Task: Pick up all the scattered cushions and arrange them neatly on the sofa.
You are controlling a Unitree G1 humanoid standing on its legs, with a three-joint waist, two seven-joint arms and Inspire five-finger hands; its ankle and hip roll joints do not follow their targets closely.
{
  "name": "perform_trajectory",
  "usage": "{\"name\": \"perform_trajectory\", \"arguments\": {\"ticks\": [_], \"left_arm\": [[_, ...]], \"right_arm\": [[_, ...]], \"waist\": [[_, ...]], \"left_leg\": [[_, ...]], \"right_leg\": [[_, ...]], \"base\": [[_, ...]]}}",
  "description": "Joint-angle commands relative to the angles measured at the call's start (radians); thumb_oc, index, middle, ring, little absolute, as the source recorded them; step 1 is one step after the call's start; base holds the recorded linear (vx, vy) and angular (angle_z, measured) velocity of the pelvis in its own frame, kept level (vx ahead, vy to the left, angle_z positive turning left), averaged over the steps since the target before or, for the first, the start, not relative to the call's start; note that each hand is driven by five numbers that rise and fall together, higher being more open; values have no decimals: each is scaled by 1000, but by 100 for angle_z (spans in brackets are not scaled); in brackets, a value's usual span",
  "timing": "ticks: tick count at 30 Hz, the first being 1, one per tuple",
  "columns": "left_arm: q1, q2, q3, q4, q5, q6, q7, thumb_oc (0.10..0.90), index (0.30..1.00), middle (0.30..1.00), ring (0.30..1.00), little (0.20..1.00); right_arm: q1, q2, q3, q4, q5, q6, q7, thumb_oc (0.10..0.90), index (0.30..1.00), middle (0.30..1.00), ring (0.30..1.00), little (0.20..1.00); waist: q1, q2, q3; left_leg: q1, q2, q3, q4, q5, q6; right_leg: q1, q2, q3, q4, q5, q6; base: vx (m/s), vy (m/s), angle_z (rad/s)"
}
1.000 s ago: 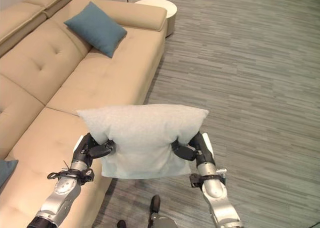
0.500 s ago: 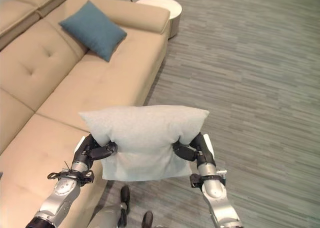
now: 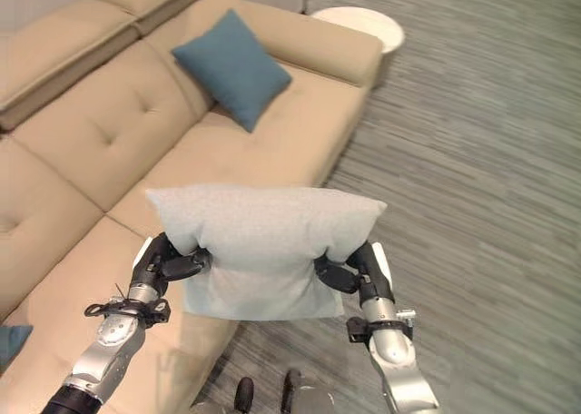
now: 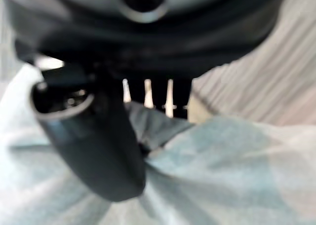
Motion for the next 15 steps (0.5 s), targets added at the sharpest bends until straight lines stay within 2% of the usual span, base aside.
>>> {"name": "perform_trajectory", "arguments": {"ticks": [1, 4, 6, 7, 9, 10, 11, 12, 13, 15], "left_arm": [[-65, -30, -65, -194, 1, -156, -88, 400, 300, 300, 300, 300], [-58, -32, -64, -192, -1, -156, -94, 400, 300, 300, 300, 300], [-56, -35, -66, -187, -2, -155, -100, 400, 300, 300, 300, 300], [-57, -39, -64, -184, -5, -154, -100, 400, 300, 300, 300, 300], [-54, -42, -61, -186, -13, -153, -98, 400, 300, 300, 300, 300], [-53, -43, -59, -187, -17, -153, -97, 400, 300, 300, 300, 300], [-53, -42, -59, -187, -17, -153, -97, 400, 300, 300, 300, 300], [-52, -44, -58, -187, -19, -155, -98, 400, 300, 300, 300, 300], [-51, -47, -59, -185, -23, -155, -100, 400, 300, 300, 300, 300], [-58, -53, -73, -168, -28, -152, -106, 400, 300, 300, 300, 300]], "right_arm": [[-107, 34, 29, -122, -7, -157, 24, 400, 300, 300, 300, 300], [-102, 29, 30, -125, -9, -157, 32, 400, 300, 300, 300, 300], [-97, 26, 25, -126, -6, -159, 35, 400, 300, 300, 300, 300], [-96, 24, 24, -127, 4, -164, 38, 400, 300, 300, 300, 300], [-95, 15, 23, -126, 21, -165, 38, 400, 300, 300, 300, 300], [-99, 4, 21, -125, 36, -167, 38, 400, 300, 300, 300, 300], [-100, 4, 21, -125, 36, -167, 38, 400, 300, 300, 300, 300], [-97, 2, 19, -126, 39, -169, 39, 400, 300, 300, 300, 300], [-95, 0, 16, -128, 40, -168, 39, 400, 300, 300, 300, 300], [-81, -9, 0, -135, 35, -167, 30, 400, 300, 300, 300, 300]], "waist": [[-27, -61, -98], [-31, -75, -98], [-33, -88, -108], [-34, -91, -109], [-31, -99, -101], [-29, -103, -92], [-29, -101, -92], [-33, -101, -93], [-37, -100, -93], [-48, -100, -98]], "left_leg": [[-32, -9, 114, 21, -61, -40], [-16, -11, 73, 47, -89, -57], [-15, -7, 57, 86, -117, -74], [-32, 1, 58, 138, -116, -95], [-75, 13, 71, 230, -116, -107], [-133, 32, 112, 323, -103, -111], [-137, 33, 111, 329, -106, -111], [-142, 48, 149, 328, -106, -106], [-151, 78, 206, 331, -107, -103], [-171, 121, 340, 255, -121, -82]], "right_leg": [[93, -10, 30, -19, 39, 99], [108, -10, 38, -12, 46, 94], [143, -13, 32, -44, 34, 74], [167, -13, 16, -60, 37, 67], [194, -15, 6, -78, 34, 57], [219, -18, -19, -93, 29, 45], [219, -18, -20, -94, 29, 45], [229, -19, -32, -102, 24, 43], [244, -25, -53, -111, 17, 41], [270, -39, -106, -137, 1, 46]], "base": [[162, -128, 126], [176, -165, 66], [166, -206, 55], [137, -214, 74], [103, -190, 62], [60, -125, 45], [66, -100, 51], [72, -44, 40], [111, -55, 54], [114, -24, 90]]}}
